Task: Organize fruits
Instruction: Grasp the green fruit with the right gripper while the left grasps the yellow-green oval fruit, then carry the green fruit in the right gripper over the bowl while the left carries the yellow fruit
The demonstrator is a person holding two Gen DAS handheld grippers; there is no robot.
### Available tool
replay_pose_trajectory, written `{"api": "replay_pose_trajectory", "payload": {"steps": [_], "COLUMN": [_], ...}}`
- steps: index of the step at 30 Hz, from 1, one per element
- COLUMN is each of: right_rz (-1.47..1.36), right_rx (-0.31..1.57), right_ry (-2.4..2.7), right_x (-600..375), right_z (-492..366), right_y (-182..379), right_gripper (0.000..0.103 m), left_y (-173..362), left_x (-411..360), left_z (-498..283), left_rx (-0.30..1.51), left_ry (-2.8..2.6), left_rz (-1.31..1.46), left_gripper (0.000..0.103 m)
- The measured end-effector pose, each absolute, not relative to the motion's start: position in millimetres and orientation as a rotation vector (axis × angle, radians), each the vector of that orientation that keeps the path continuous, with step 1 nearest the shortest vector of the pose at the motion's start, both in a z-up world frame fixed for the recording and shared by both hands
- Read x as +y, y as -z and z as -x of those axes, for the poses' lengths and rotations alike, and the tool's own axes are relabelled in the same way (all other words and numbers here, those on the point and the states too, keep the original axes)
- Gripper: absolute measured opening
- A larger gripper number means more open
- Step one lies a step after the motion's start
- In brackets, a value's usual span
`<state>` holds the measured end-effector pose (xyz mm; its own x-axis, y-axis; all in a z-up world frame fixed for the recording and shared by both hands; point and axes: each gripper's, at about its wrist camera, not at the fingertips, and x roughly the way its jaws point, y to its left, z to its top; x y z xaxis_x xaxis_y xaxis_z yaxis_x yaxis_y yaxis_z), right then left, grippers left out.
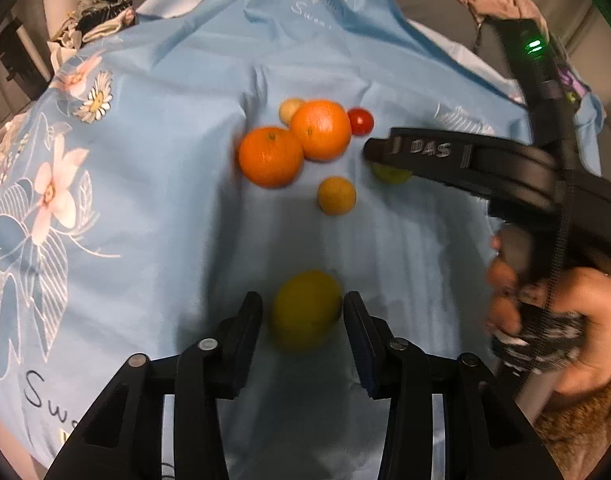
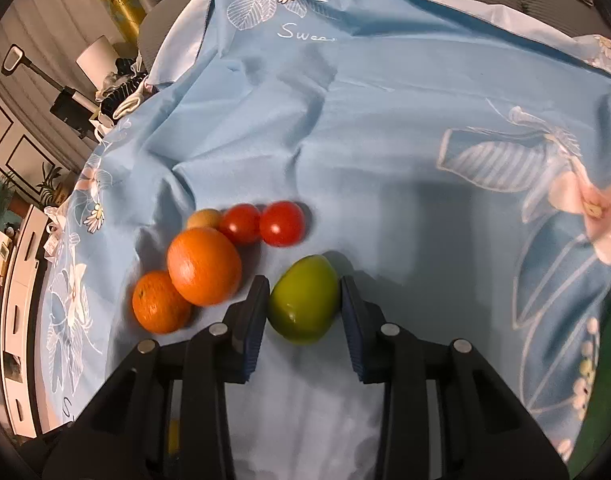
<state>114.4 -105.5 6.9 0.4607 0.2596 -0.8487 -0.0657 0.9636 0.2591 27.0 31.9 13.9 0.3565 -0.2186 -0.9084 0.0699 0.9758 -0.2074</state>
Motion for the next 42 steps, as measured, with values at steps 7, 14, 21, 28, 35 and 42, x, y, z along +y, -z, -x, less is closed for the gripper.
{"api": "replay_pose_trajectory", "payload": {"steps": [7, 14, 21, 28, 35, 42], "right_rz": [-0.253, -0.311, -0.341, -0.340, -0.357, -0.340], "right_rx": [1.019, 0.960, 0.938, 0.893, 0.852, 0.812], "right_ry": [-0.172, -0.110, -0.116, -0.123, -0.156, -0.154], "right_x": [-129, -158, -161, -163, -165, -161], "right_z": [-86, -29, -12, -2, 7, 16], "right_y": [-28, -41, -40, -51, -64, -76], "right_gripper": [0.036, 0.036, 0.036, 0.036, 0.036, 0.037], "left_y": [-13, -35, -46, -57, -66, -80], "left_x": [32, 28, 26, 18, 16, 11], "left_z": [-27, -20, -18, -12, -6, 1], "left_rx": [1.174, 1.072, 1.011, 0.948, 0.917, 0.876], "left_ry": [0.211, 0.243, 0.222, 0.152, 0.171, 0.227], "left_rz": [0.201, 0.224, 0.242, 0.191, 0.211, 0.227], "left_gripper": [0.035, 0.035, 0.035, 0.035, 0.035, 0.035]}}
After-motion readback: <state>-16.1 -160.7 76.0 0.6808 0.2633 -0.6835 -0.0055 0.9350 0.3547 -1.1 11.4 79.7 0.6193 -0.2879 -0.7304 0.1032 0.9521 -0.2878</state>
